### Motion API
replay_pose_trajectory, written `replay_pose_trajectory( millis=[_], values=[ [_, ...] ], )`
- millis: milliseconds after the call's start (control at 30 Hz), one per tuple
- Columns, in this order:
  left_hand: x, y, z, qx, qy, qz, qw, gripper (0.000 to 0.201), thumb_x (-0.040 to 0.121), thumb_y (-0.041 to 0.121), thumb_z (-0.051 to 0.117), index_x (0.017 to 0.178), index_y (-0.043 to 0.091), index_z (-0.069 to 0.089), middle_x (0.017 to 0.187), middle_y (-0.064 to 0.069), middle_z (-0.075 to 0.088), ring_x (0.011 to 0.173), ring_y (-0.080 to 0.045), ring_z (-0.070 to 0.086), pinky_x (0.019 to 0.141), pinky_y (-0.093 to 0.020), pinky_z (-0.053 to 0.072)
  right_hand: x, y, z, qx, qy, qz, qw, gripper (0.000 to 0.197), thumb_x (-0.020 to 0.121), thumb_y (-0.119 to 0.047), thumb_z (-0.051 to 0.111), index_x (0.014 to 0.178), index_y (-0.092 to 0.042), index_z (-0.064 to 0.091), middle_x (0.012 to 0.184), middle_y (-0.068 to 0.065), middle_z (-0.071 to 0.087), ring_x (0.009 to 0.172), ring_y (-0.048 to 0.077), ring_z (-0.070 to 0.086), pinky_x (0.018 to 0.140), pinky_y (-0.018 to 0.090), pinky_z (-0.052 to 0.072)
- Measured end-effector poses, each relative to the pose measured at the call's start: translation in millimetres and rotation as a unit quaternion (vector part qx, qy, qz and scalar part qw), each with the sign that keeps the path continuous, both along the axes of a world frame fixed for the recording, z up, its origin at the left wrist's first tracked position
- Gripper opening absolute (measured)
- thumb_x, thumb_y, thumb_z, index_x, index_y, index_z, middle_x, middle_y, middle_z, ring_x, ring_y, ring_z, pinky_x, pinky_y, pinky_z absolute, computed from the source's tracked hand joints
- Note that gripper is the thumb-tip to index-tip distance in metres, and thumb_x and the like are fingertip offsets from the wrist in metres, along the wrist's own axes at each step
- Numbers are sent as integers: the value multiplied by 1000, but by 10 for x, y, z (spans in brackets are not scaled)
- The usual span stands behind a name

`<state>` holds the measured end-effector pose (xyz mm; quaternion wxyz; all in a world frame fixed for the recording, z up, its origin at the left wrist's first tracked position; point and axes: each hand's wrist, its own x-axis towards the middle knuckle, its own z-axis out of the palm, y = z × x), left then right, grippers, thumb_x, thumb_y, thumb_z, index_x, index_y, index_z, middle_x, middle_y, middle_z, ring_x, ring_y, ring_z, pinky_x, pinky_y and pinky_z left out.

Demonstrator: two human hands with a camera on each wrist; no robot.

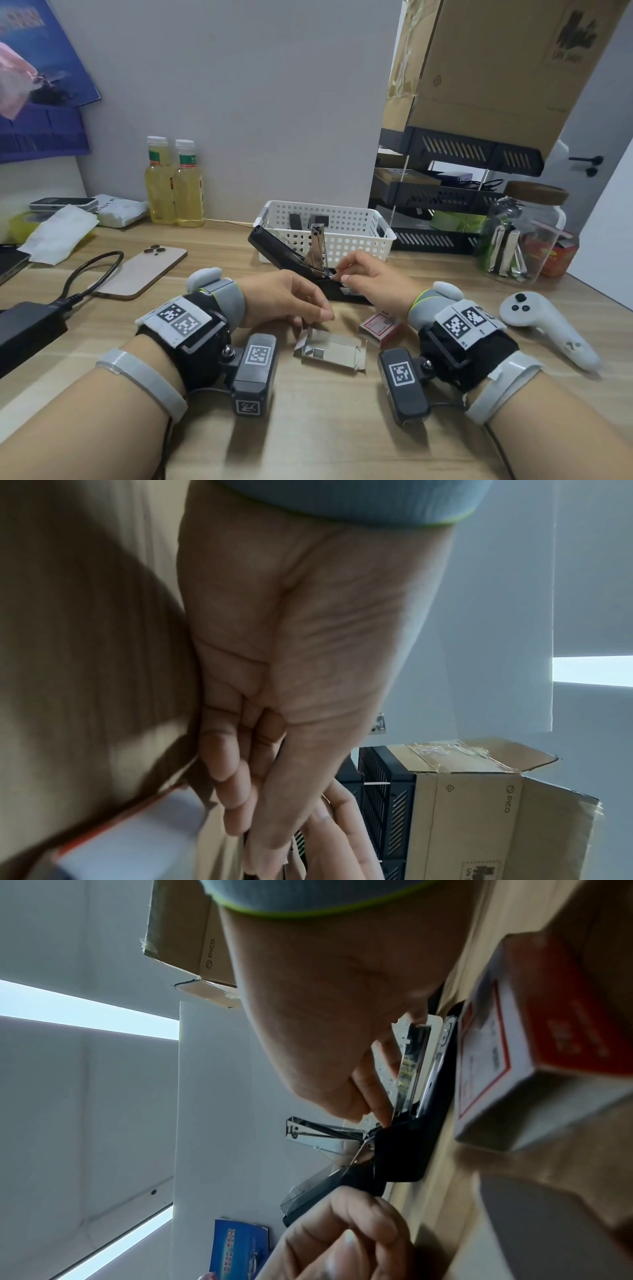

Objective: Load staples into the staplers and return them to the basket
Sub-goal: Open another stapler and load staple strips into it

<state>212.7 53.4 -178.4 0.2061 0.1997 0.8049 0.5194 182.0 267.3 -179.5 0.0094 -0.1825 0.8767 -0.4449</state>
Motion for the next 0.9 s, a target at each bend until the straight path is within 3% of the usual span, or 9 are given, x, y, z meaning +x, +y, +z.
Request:
replay_pose_trajectory(
  millis=[133,200,267,400,500,567,667,767,900],
  values=[
    [-2,-20,6,-16,4,-32,999,14,84,16,77,96,10,77,91,-9,71,72,-15,58,65,-18,47,1,9,26,-42,0,-19,999,20,97,-10,50,109,-23,59,109,-8,76,102,10,65,91,27,48],
    [11,-32,35,-28,4,-49,998,13,83,18,78,95,13,77,91,-7,72,80,-22,57,72,-24,48,-1,38,40,-65,15,-50,997,23,95,-7,47,105,-24,59,102,-8,78,91,4,62,79,24,43],
    [30,-39,75,-47,9,-67,997,13,83,18,78,96,13,78,92,-9,72,84,-25,56,76,-29,47,2,63,53,-69,16,-59,996,22,95,-8,47,105,-23,60,98,-8,79,89,8,61,77,26,42],
    [81,-33,118,-120,56,-95,987,14,80,25,82,92,20,79,89,-7,68,80,-17,54,81,-33,42,53,54,58,-24,-23,-27,999,18,100,-18,49,114,-23,60,109,-11,76,115,22,63,90,29,46],
    [96,2,135,-163,69,-101,979,14,78,28,83,91,25,79,81,2,65,74,-10,53,77,-29,41,76,54,70,-16,-29,-16,999,19,100,-23,49,116,-26,60,111,-14,75,118,30,60,93,32,47],
    [108,37,156,-195,85,-110,971,17,77,31,84,93,26,79,80,0,66,72,-7,55,77,-29,44,78,74,72,-50,-22,-29,998,20,100,-19,48,115,-24,61,109,-11,76,117,25,61,89,25,44],
    [121,68,173,-212,96,-124,965,20,77,34,84,95,27,78,92,-8,72,73,-5,58,79,-30,47,54,122,53,-98,11,-53,994,20,98,-16,48,107,-25,64,103,-8,78,119,16,61,106,33,41],
    [133,82,180,-223,109,-122,961,18,79,34,82,95,26,78,90,-2,76,71,-2,59,75,-23,47,52,158,25,-118,35,-50,991,22,97,-17,47,101,-25,66,98,-8,78,117,17,62,110,44,41],
    [110,83,159,-222,129,-107,961,11,84,32,77,93,26,79,85,11,77,72,0,63,83,-30,52,92,162,57,-135,69,-45,987,25,101,-13,46,99,-16,70,93,-2,79,114,18,63,111,44,40]
  ],
)
